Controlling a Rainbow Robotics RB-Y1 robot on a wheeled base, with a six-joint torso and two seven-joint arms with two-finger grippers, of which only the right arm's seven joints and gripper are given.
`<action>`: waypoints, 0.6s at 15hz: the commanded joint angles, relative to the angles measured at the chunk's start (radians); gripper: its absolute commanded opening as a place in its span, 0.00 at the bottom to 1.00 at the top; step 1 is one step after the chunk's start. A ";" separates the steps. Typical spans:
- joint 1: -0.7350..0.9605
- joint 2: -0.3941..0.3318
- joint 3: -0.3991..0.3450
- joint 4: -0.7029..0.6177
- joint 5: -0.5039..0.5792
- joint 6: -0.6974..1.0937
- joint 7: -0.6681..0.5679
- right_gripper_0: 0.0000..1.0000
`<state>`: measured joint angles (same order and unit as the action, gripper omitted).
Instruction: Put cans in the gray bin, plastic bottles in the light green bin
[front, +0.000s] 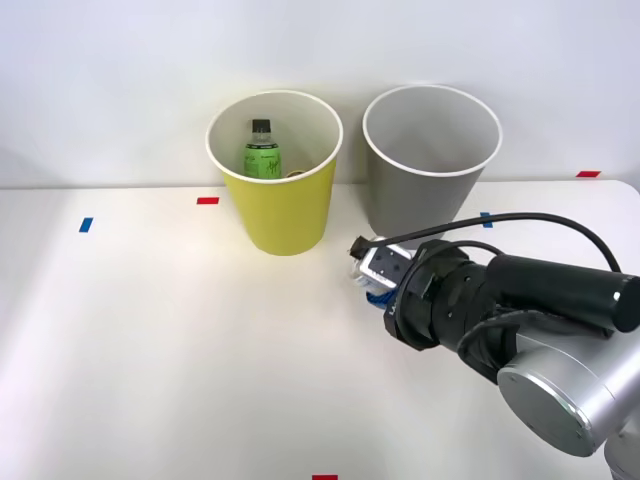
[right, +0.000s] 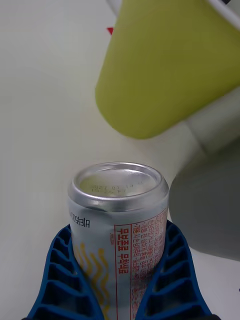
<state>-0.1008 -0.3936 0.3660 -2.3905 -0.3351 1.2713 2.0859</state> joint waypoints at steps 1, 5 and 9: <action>0.084 0.009 -0.062 -0.007 -0.048 -0.191 -0.024 0.00; 0.092 0.048 -0.114 -0.007 -0.140 -0.346 -0.081 0.00; 0.036 0.104 -0.164 -0.006 -0.157 -0.457 -0.182 0.00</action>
<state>-0.0391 -0.3077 0.2229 -2.3963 -0.4892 0.8192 1.9163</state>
